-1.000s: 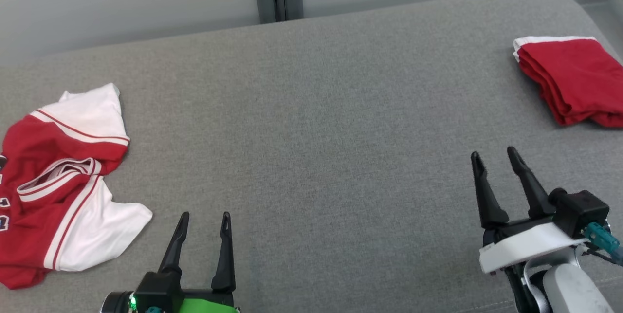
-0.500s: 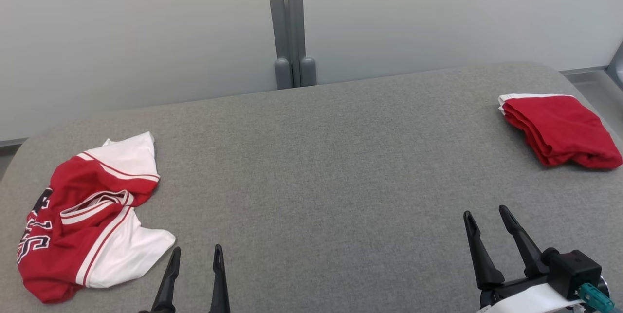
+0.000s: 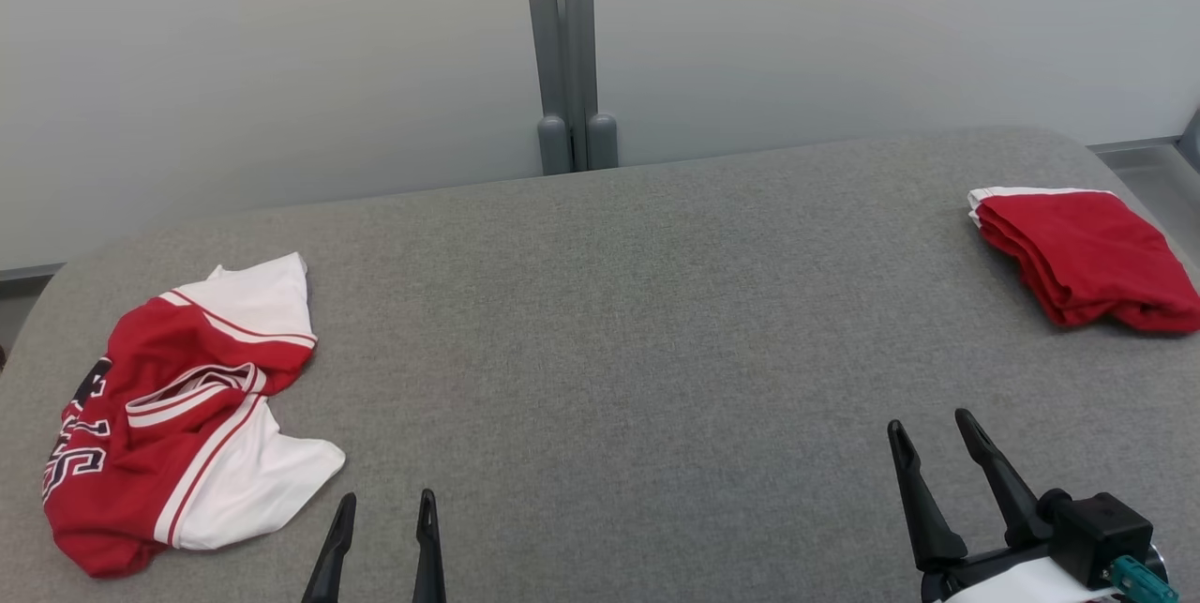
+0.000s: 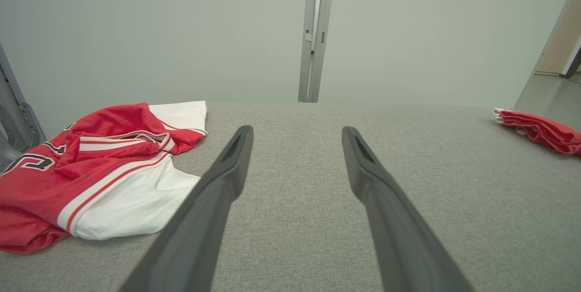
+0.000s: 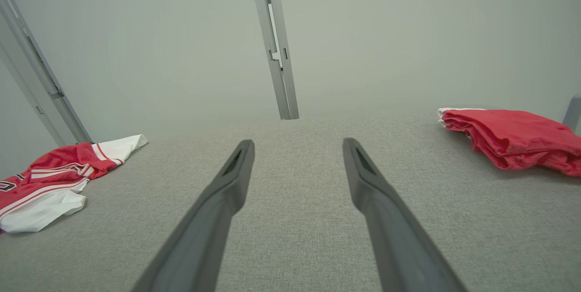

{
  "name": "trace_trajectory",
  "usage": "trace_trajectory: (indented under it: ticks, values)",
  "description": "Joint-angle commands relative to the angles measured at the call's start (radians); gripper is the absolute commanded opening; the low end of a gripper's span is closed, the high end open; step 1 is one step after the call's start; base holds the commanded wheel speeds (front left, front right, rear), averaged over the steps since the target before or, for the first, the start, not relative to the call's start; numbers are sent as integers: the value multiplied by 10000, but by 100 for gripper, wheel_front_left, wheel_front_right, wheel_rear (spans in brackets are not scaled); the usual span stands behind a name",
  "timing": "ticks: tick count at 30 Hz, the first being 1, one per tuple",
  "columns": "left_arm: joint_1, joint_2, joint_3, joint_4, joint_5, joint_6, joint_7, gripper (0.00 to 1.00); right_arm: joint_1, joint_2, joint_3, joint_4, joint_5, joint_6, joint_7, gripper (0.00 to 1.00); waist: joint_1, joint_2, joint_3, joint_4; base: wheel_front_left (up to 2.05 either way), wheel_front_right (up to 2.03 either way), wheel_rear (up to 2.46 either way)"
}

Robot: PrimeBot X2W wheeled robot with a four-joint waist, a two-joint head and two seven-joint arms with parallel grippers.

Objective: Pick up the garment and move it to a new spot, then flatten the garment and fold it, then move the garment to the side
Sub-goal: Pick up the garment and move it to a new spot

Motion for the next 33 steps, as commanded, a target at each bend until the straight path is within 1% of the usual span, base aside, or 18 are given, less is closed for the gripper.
trace_trajectory:
  ticks: [1, 16, 33]
  values:
    - [145, 8, 15, 29, -70, -34, -6, 100, 144, 2, 24, 2, 24, 0, -27, 100, 1, 0, 18, 17, 0, 0, 0]
    - [44, 7, 51, 99, -59, -86, -6, 100, 80, -57, 255, 171, -101, 0, -27, 100, 1, 0, 71, 13, 0, 0, 0]
    - [-110, 7, 40, 194, 94, -89, -6, 100, 134, -26, 196, 241, -164, 0, -27, 100, 1, 0, 63, 77, 0, 0, 0]
